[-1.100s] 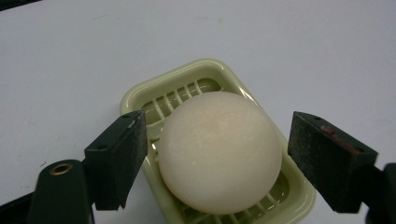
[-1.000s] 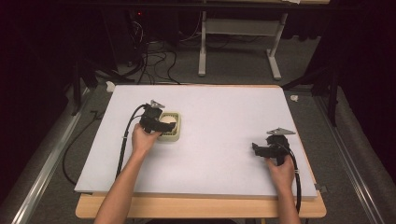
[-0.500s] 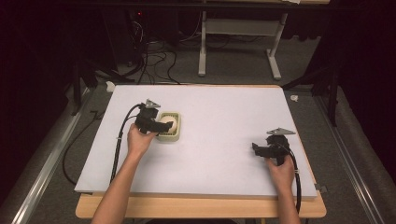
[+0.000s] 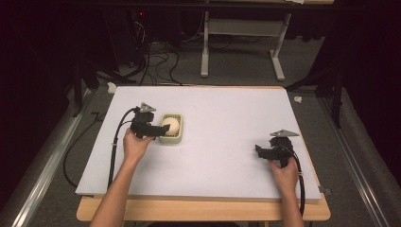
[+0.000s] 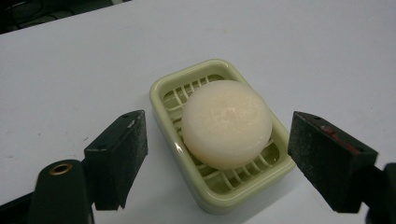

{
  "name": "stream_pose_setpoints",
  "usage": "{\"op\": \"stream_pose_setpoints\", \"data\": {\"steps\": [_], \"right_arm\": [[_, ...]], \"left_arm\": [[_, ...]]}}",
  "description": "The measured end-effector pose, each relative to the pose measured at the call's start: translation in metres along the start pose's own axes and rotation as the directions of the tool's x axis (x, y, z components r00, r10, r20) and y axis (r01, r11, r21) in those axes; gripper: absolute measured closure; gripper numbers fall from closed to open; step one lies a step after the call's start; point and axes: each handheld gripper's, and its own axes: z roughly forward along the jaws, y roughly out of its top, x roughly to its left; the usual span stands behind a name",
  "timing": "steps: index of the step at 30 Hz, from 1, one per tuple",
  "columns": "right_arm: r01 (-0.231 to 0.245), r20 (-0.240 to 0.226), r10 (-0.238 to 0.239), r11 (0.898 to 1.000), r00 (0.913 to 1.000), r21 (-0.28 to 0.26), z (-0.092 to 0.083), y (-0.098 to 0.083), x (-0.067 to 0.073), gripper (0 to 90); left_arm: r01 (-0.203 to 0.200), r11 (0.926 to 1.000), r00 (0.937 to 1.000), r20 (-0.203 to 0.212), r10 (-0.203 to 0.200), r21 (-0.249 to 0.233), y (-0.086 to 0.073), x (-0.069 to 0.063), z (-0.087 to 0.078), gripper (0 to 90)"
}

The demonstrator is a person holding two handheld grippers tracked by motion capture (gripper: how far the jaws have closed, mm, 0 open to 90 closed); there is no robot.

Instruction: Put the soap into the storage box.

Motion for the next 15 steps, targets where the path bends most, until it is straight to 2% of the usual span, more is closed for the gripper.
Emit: {"op": "stream_pose_setpoints", "data": {"steps": [15], "right_arm": [[0.000,0.000,0.000,1.000,1.0000,0.000,0.000,0.000,0.000,16.9]], "left_arm": [[0.012,0.9997,0.9999,-0.001,-0.012,-0.022,-0.011,0.000,-0.018,20.8]]}}
